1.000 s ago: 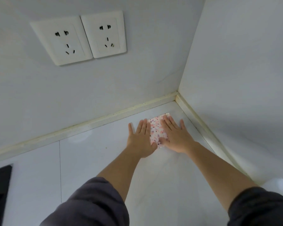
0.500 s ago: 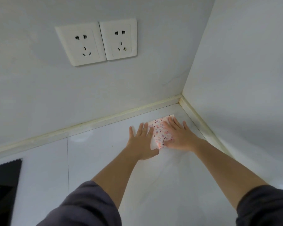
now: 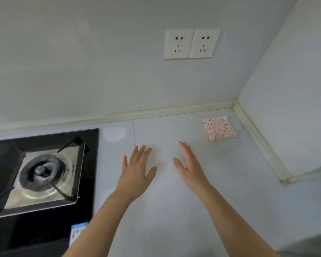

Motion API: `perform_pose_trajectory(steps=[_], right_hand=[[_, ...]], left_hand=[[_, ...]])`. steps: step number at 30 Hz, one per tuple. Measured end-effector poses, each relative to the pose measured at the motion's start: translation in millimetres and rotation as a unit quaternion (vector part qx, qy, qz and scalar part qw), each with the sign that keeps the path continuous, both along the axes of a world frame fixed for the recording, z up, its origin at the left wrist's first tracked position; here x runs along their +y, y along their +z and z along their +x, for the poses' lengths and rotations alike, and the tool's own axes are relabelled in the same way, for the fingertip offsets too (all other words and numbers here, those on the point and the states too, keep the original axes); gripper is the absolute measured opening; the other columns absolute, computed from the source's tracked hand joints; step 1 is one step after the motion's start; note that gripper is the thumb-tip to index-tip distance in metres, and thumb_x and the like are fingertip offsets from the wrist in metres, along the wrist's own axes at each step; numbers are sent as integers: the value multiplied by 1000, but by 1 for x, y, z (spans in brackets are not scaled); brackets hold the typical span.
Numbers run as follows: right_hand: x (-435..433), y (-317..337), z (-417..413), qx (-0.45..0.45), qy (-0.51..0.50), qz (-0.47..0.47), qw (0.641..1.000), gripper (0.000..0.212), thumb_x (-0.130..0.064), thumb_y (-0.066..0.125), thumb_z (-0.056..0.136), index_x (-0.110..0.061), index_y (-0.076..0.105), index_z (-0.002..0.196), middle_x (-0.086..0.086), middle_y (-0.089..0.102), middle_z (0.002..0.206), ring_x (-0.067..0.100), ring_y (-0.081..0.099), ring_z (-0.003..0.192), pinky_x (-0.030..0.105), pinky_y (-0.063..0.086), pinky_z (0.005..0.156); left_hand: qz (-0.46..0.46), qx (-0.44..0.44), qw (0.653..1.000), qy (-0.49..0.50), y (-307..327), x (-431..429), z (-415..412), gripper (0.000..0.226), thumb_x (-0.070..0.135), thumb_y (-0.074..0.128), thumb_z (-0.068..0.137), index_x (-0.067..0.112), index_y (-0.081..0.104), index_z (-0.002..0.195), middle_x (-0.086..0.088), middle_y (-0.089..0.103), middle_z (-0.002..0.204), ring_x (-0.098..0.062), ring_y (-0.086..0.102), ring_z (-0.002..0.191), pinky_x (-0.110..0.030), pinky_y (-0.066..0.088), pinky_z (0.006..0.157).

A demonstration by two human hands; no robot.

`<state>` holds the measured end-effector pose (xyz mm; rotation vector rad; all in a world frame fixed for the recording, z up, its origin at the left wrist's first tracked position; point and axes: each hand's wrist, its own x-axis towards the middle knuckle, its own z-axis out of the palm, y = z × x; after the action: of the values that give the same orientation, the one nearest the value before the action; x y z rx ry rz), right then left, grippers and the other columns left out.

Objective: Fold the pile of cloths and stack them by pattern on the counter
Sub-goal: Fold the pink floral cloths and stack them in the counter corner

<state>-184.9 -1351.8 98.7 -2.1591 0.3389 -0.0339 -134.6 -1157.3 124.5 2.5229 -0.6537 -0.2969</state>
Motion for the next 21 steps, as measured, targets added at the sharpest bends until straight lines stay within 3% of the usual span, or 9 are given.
perform_pose_trajectory(steps=[3,5,8,12,16,21], right_hand=[[81,19,-29,-31,28,28,999,52,-27,46,101,-22,29,149,-8,28,155,9,17,146,35,15,121],[137,30,-55,-56,49,28,997,47,-26,46,101,-21,35,146,-13,35,148,2,28,139,25,21,117],[220,34,-93,-55,75,10,996,44,-28,44,101,-23,36,145,-20,36,140,-10,30,128,9,20,107],[329,36,-122,-35,115,36,992,43,-32,43,101,-27,37,144,-20,38,139,-9,33,126,20,29,110],[413,54,-122,-45,165,37,985,44,-33,43,101,-27,37,144,-21,39,140,-9,32,126,15,28,104],[491,61,-111,-72,209,35,975,39,-29,45,100,-28,44,139,-20,46,137,-8,39,125,13,30,102]], left_hand=[[-58,-6,996,65,16,79,-40,54,40,40,99,25,26,149,7,15,159,-10,-3,148,-39,-2,119],[-72,-12,992,104,22,138,-73,53,40,41,99,24,29,148,6,20,158,-11,1,148,-41,3,120],[-86,-5,987,136,25,220,-122,52,41,42,97,25,33,146,6,26,156,-16,9,148,-44,7,119],[-87,-14,981,173,31,313,-175,52,41,42,98,26,32,147,9,21,157,-9,1,148,-41,3,119],[-119,-43,964,235,47,391,-196,49,38,45,98,25,37,144,9,28,155,-10,8,147,-42,6,119],[-150,-79,939,299,51,470,-197,38,29,50,97,23,49,135,4,40,149,-14,21,144,-49,22,117]])
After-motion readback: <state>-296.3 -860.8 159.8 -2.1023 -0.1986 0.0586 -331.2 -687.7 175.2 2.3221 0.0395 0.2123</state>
